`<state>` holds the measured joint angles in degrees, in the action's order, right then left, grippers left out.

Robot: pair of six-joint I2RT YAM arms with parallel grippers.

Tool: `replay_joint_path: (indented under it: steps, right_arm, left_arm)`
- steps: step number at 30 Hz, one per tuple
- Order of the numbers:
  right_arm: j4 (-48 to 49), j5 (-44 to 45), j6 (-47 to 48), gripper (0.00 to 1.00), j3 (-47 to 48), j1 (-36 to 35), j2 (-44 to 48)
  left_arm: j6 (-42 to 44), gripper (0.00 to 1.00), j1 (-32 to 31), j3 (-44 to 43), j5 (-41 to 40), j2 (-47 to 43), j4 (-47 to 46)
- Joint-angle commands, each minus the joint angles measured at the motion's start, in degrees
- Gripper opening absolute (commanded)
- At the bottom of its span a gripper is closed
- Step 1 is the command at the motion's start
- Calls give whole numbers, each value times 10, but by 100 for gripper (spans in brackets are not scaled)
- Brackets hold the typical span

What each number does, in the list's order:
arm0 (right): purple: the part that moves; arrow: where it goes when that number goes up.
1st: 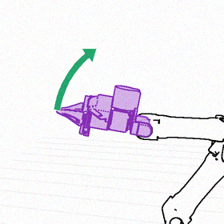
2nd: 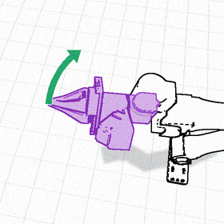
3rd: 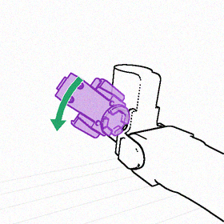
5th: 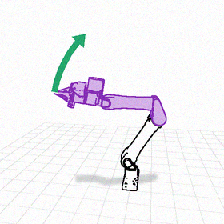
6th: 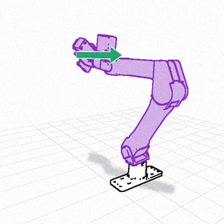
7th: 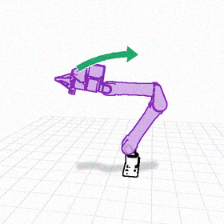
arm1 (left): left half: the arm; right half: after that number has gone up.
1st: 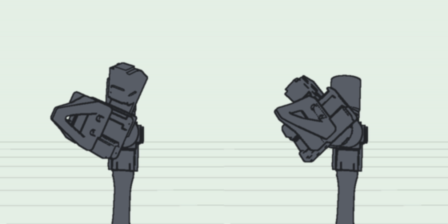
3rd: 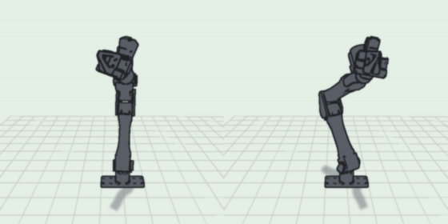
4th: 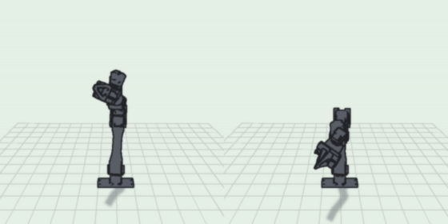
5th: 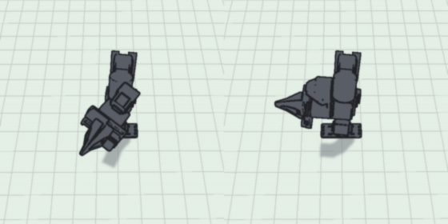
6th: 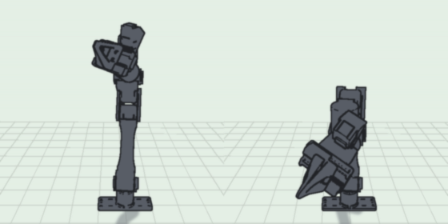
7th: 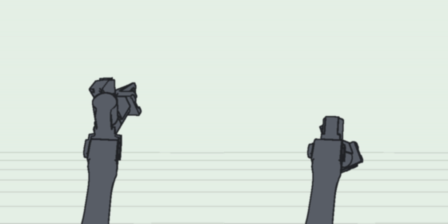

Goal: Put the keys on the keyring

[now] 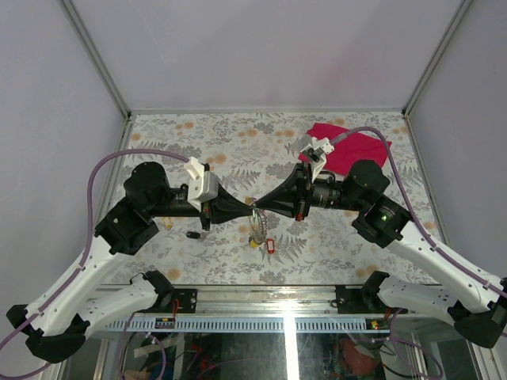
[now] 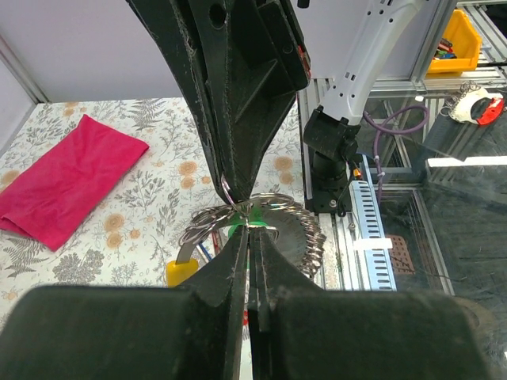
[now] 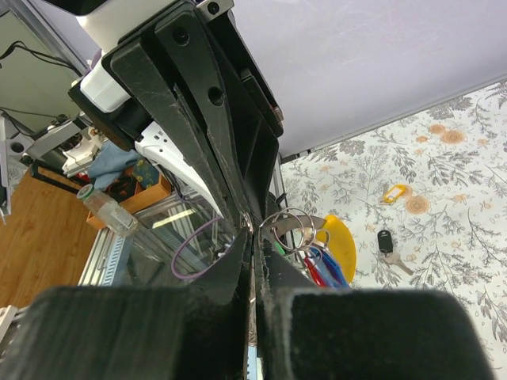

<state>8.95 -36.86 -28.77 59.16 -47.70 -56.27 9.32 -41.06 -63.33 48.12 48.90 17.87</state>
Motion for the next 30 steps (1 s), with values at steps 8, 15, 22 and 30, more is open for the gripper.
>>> replay_joint_path:
  steps: [8,15,22,30]
  right_arm:
    - [29,72,-2,0,23,-1,18]
    - [70,97,-13,0,-1,-1,42]
    - [101,112,-19,0,-23,-1,66]
    - [114,126,-19,0,-33,-1,80]
  left_arm:
    - [10,0,-2,-24,12,-8,2]
    - [9,0,-2,-21,2,-13,1]
    - [8,0,-2,-18,-2,-16,1]
    - [7,0,-2,-15,-6,-17,-1]
